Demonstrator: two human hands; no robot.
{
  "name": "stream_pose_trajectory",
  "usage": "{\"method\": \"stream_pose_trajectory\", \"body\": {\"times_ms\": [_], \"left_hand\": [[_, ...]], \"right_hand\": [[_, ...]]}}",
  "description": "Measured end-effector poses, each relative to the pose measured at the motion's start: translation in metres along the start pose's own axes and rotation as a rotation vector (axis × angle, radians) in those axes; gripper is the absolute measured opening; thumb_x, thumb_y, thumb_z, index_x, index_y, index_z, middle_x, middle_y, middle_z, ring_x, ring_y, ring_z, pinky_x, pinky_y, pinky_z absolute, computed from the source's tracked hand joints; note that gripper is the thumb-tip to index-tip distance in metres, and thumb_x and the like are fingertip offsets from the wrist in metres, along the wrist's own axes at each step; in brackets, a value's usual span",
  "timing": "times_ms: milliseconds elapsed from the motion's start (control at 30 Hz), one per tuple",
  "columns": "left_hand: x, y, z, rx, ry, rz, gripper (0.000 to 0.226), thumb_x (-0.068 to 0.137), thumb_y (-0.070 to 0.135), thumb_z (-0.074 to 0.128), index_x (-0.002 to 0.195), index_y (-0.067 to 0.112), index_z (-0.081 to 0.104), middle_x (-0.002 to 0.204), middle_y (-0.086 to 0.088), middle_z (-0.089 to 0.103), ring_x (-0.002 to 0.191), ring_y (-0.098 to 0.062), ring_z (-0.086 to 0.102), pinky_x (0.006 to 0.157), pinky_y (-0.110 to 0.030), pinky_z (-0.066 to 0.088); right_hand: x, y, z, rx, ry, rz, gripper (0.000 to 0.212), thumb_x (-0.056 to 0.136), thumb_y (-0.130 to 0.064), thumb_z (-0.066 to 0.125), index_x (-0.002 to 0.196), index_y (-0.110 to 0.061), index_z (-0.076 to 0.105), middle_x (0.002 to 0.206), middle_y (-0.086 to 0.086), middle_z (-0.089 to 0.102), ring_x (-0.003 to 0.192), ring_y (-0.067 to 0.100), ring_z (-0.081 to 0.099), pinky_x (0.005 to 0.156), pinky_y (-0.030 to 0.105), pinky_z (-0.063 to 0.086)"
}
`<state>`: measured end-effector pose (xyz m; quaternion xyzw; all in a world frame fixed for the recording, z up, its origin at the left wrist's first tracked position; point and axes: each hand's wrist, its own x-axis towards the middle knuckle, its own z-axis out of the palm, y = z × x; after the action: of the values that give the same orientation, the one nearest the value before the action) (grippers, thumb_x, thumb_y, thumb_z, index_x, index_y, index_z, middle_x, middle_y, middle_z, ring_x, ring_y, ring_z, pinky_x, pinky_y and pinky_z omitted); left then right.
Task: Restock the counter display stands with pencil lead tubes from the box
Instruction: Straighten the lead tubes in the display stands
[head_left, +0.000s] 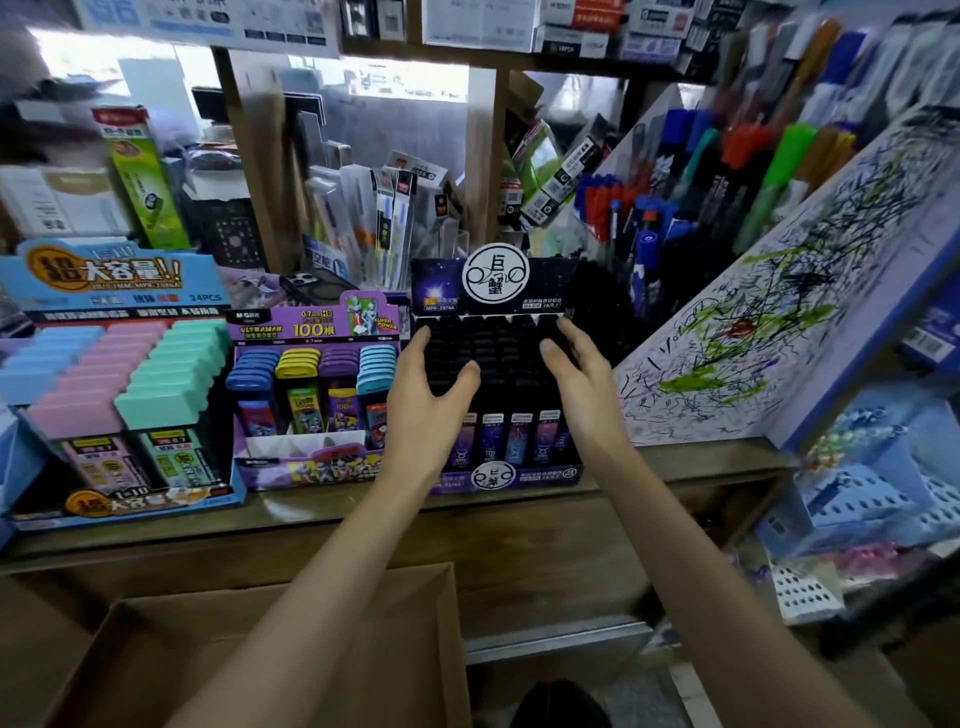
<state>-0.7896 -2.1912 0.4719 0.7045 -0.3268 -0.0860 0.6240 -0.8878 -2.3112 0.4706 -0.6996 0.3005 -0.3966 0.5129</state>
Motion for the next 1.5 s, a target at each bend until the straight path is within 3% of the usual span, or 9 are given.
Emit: {"method": "stream_pose_trajectory", "body": {"times_ms": [200,400,633,733,833,1000,1200,1300,1500], "left_hand": [[0.011,0.002,-0.007,0.057,-0.050,0.055,0.054,0.092,0.030,0.055,0.142,0.021,0.036,0.150,0.003,0.030,0.135,-0.006,0.027,0.108,-0.023,0.022],[0.025,0.008,-0.008,-0.008,-0.075,-0.036,0.046,0.092,0.023,0.054,0.136,0.018,0.043,0.141,-0.001,0.040,0.129,-0.015,0.039,0.110,-0.041,0.034],[0.025,0.008,0.000,0.066,-0.038,0.004,0.048,0.092,0.023,0.052,0.138,0.018,0.039,0.143,0.000,0.031,0.128,-0.011,0.033,0.106,-0.025,0.029],[0.027,0.010,-0.001,0.077,-0.034,-0.006,0.043,0.092,0.020,0.051,0.135,0.016,0.044,0.143,-0.001,0.034,0.132,-0.013,0.033,0.110,-0.028,0.028],[0.029,0.010,-0.005,0.094,-0.062,-0.002,0.041,0.095,0.020,0.047,0.135,0.016,0.045,0.144,-0.001,0.036,0.134,-0.012,0.032,0.105,-0.020,0.024],[0.020,0.017,-0.012,0.303,-0.131,0.245,0.039,0.100,0.019,0.041,0.137,0.011,0.043,0.150,-0.005,0.030,0.140,-0.012,0.021,0.100,-0.009,0.011],[0.001,0.035,-0.044,0.403,-0.087,0.508,0.035,0.096,0.015,0.047,0.131,0.012,0.049,0.139,0.002,0.041,0.120,0.008,0.029,0.093,0.007,0.015],[-0.008,0.033,-0.071,0.472,-0.052,0.558,0.031,0.094,0.010,0.051,0.124,0.007,0.053,0.128,-0.004,0.049,0.117,-0.003,0.039,0.092,0.000,0.022],[-0.018,0.009,-0.125,0.631,-0.076,0.453,0.025,0.092,0.005,0.053,0.116,0.002,0.056,0.119,-0.011,0.052,0.111,-0.019,0.048,0.087,-0.020,0.032]], "right_hand": [[0.011,-0.009,-0.009,-0.280,-0.038,-0.122,0.051,0.096,-0.039,0.045,0.142,-0.021,0.036,0.150,-0.004,0.030,0.135,0.012,0.032,0.112,0.034,0.028],[0.008,-0.010,-0.009,-0.314,-0.112,-0.140,0.050,0.096,-0.036,0.046,0.142,-0.019,0.037,0.149,-0.003,0.034,0.137,0.012,0.030,0.112,0.032,0.024],[0.013,-0.016,-0.013,-0.343,-0.118,-0.191,0.048,0.097,-0.038,0.046,0.140,-0.018,0.041,0.148,-0.003,0.035,0.136,0.009,0.029,0.110,0.026,0.022],[0.014,-0.017,-0.009,-0.335,-0.162,-0.165,0.046,0.097,-0.038,0.045,0.138,-0.018,0.043,0.145,-0.003,0.038,0.134,0.011,0.033,0.112,0.030,0.024],[0.013,-0.021,-0.010,-0.435,-0.214,-0.196,0.047,0.098,-0.038,0.041,0.139,-0.017,0.042,0.148,-0.001,0.036,0.138,0.013,0.027,0.116,0.034,0.019],[0.005,-0.030,-0.006,-0.935,-0.338,-0.516,0.047,0.101,-0.038,0.028,0.144,-0.022,0.035,0.154,-0.002,0.026,0.144,0.015,0.015,0.115,0.031,0.010],[0.004,-0.046,-0.004,-1.104,-0.452,-0.466,0.050,0.101,-0.042,0.018,0.146,-0.024,0.028,0.155,0.001,0.024,0.144,0.019,0.016,0.115,0.034,0.012],[0.001,-0.054,0.013,-1.053,-0.427,-0.527,0.053,0.100,-0.046,0.020,0.146,-0.022,0.028,0.156,0.002,0.022,0.144,0.020,0.016,0.115,0.035,0.011],[-0.007,-0.054,0.043,-1.152,-0.586,-0.502,0.056,0.099,-0.049,0.015,0.149,-0.024,0.018,0.158,-0.002,0.016,0.145,0.018,0.011,0.118,0.037,0.012]]}}
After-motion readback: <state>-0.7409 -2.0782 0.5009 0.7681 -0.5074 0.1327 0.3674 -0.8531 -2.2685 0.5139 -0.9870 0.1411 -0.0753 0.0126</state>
